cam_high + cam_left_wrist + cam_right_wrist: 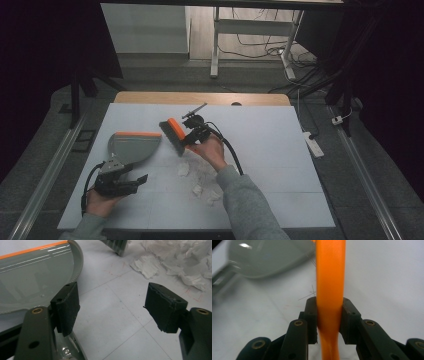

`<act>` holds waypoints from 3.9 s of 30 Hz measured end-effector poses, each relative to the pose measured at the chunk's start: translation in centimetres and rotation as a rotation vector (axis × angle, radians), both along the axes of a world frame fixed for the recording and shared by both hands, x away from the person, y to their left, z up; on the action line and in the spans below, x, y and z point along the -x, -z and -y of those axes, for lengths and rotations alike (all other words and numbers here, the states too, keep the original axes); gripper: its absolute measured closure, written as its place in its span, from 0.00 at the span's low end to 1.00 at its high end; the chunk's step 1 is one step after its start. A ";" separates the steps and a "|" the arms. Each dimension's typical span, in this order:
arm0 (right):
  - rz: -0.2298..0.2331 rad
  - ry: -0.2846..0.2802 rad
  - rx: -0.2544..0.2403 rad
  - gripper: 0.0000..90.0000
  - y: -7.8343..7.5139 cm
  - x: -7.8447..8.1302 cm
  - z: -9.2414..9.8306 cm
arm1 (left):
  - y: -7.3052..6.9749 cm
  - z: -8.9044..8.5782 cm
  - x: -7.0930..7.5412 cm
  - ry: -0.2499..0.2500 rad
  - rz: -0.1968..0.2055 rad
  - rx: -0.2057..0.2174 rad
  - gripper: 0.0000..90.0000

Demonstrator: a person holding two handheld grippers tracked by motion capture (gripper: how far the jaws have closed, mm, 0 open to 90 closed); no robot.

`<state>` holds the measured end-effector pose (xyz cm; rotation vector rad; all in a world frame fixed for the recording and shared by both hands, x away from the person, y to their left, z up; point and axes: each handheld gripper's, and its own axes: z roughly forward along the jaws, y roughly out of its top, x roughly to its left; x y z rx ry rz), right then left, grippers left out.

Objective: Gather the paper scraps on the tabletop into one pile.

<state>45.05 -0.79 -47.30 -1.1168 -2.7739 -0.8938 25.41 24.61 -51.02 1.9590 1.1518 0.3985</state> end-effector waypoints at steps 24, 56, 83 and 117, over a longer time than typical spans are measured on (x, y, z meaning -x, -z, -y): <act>0.054 -0.060 -0.038 0.78 -6.0 6.1 7.4 | -0.1 0.2 0.3 -0.011 -0.001 -0.010 0.32; -0.007 -0.153 0.061 0.78 -0.4 7.7 2.8 | 0.0 0.1 0.3 -0.009 -0.004 -0.019 0.32; -0.023 -0.338 0.104 0.78 -3.6 14.3 6.7 | 0.1 0.0 0.3 -0.013 -0.009 -0.018 0.32; 0.047 -0.493 0.299 0.78 -2.6 16.0 11.2 | 0.3 0.3 0.2 -0.007 -0.016 -0.033 0.32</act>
